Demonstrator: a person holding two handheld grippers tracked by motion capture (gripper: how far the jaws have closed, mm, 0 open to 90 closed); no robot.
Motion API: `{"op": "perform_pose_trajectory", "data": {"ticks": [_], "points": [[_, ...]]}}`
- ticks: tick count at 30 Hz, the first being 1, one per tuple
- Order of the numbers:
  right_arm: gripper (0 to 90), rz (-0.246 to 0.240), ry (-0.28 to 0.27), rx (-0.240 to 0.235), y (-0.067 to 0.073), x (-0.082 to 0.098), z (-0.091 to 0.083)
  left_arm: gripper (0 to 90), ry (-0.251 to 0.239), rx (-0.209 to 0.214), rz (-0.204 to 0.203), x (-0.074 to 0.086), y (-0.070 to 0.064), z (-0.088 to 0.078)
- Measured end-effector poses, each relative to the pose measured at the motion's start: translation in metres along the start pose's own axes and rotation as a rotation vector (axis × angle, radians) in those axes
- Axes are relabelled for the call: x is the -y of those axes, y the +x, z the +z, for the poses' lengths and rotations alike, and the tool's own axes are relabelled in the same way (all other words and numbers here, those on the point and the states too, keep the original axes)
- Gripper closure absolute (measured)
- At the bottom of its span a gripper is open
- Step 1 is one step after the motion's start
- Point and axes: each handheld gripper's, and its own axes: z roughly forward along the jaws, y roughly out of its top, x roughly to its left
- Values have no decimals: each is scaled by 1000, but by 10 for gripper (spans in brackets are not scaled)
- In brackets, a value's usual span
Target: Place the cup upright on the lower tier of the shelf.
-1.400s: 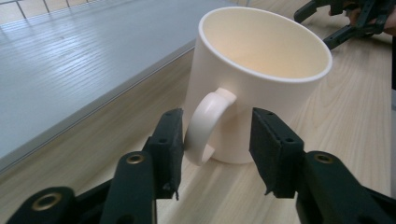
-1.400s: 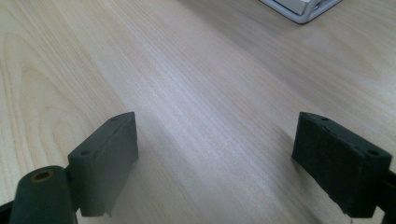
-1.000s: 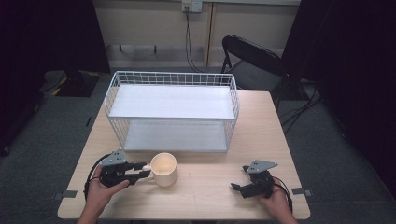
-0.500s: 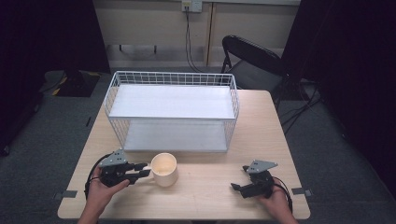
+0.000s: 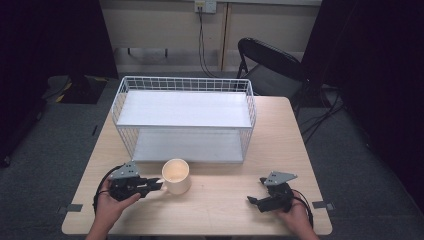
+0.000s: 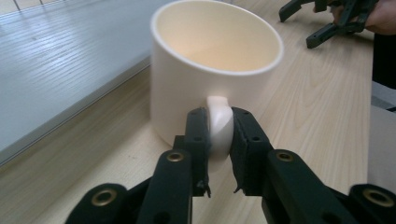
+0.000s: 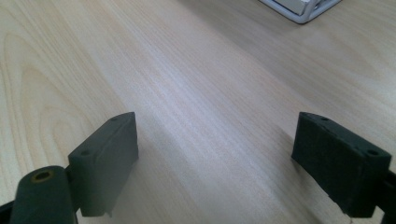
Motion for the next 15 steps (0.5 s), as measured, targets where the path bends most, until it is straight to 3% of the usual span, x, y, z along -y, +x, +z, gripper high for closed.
{"op": "perform_pose_trajectory", "data": {"ticks": [4,11,15], "points": [[136,1,-2,0,0,0,0,794,4,-47,10,0,-1,-5],[136,1,-1,0,0,0,0,790,7,-66,13,0,-2,-4],[137,0,0,0,0,0,0,764,0,-100,27,0,-3,-3]]}}
